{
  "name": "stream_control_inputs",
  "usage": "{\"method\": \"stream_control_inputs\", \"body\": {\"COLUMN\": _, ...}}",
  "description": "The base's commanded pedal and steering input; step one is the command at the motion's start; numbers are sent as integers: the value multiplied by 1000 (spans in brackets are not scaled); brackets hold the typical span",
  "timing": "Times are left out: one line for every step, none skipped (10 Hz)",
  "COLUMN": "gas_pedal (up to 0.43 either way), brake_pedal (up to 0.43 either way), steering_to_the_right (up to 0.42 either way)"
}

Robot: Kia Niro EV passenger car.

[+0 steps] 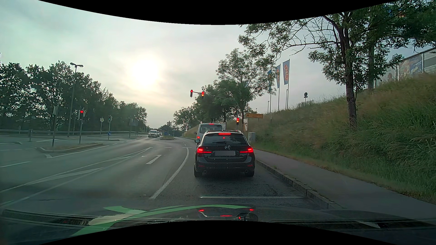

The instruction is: Follow the waypoints while adhering to traffic rules and regulations

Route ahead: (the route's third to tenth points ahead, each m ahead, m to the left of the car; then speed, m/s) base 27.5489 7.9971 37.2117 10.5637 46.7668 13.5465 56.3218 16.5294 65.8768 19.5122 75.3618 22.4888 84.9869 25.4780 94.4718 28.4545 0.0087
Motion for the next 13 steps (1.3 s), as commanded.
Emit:
{"method": "stream_control_inputs", "body": {"gas_pedal": 0, "brake_pedal": 152, "steering_to_the_right": -9}}
{"method": "stream_control_inputs", "body": {"gas_pedal": 0, "brake_pedal": 152, "steering_to_the_right": -9}}
{"method": "stream_control_inputs", "body": {"gas_pedal": 0, "brake_pedal": 152, "steering_to_the_right": -9}}
{"method": "stream_control_inputs", "body": {"gas_pedal": 0, "brake_pedal": 152, "steering_to_the_right": -9}}
{"method": "stream_control_inputs", "body": {"gas_pedal": 0, "brake_pedal": 152, "steering_to_the_right": -9}}
{"method": "stream_control_inputs", "body": {"gas_pedal": 0, "brake_pedal": 159, "steering_to_the_right": -9}}
{"method": "stream_control_inputs", "body": {"gas_pedal": 0, "brake_pedal": 152, "steering_to_the_right": -9}}
{"method": "stream_control_inputs", "body": {"gas_pedal": 0, "brake_pedal": 152, "steering_to_the_right": -9}}
{"method": "stream_control_inputs", "body": {"gas_pedal": 0, "brake_pedal": 152, "steering_to_the_right": -9}}
{"method": "stream_control_inputs", "body": {"gas_pedal": 0, "brake_pedal": 152, "steering_to_the_right": -9}}
{"method": "stream_control_inputs", "body": {"gas_pedal": 0, "brake_pedal": 152, "steering_to_the_right": -9}}
{"method": "stream_control_inputs", "body": {"gas_pedal": 0, "brake_pedal": 152, "steering_to_the_right": -9}}
{"method": "stream_control_inputs", "body": {"gas_pedal": 0, "brake_pedal": 152, "steering_to_the_right": -9}}
